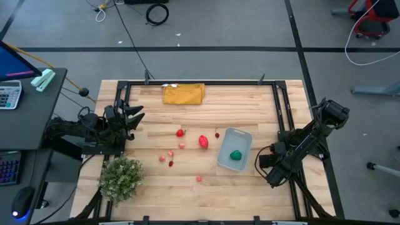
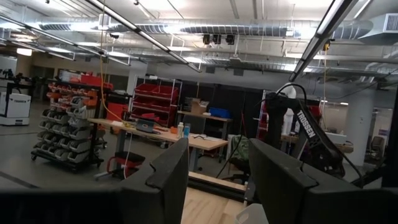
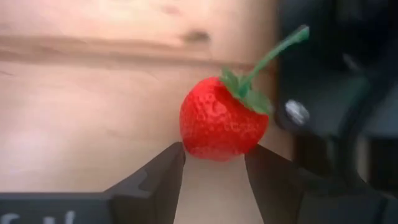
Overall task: Pick and placing Produce into tupperware
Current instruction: Put the red strawberry into the gray bin
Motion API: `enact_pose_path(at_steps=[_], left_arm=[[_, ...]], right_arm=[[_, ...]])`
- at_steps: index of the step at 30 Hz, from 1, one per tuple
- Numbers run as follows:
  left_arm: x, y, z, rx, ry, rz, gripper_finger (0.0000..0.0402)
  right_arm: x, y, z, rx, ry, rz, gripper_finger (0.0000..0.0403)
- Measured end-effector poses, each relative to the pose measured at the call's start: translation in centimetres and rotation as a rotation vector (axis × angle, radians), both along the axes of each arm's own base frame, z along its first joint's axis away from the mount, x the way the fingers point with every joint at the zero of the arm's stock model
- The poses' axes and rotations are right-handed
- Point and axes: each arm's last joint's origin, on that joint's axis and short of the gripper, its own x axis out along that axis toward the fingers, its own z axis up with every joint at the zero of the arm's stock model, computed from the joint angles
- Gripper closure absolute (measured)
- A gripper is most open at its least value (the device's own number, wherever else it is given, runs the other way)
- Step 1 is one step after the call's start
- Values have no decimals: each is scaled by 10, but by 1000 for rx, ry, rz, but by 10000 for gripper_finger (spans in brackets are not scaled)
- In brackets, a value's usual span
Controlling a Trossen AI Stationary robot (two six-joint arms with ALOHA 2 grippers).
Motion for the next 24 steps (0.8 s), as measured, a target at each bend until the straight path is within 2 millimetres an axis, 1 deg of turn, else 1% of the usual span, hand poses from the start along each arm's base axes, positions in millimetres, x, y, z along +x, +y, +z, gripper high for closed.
enact_pose_path(at_steps=[3,9,11,15,19,24], left_arm=[[0,0,0,0,-1,0,230],[0,0,0,0,-1,0,230],[0,0,0,0,-1,0,230],[0,0,0,0,-1,1,230],[0,0,1,-1,-11,1,230],[0,0,1,0,-9,1,230]], right_arm=[[3,-1,-1,-38,-63,44,217],[-1,-7,-5,-83,-81,57,217],[0,-9,-6,-129,-123,71,217],[9,-14,-5,-217,-235,101,217],[15,-20,-4,-258,-244,119,217],[20,-19,0,-246,-198,195,217]])
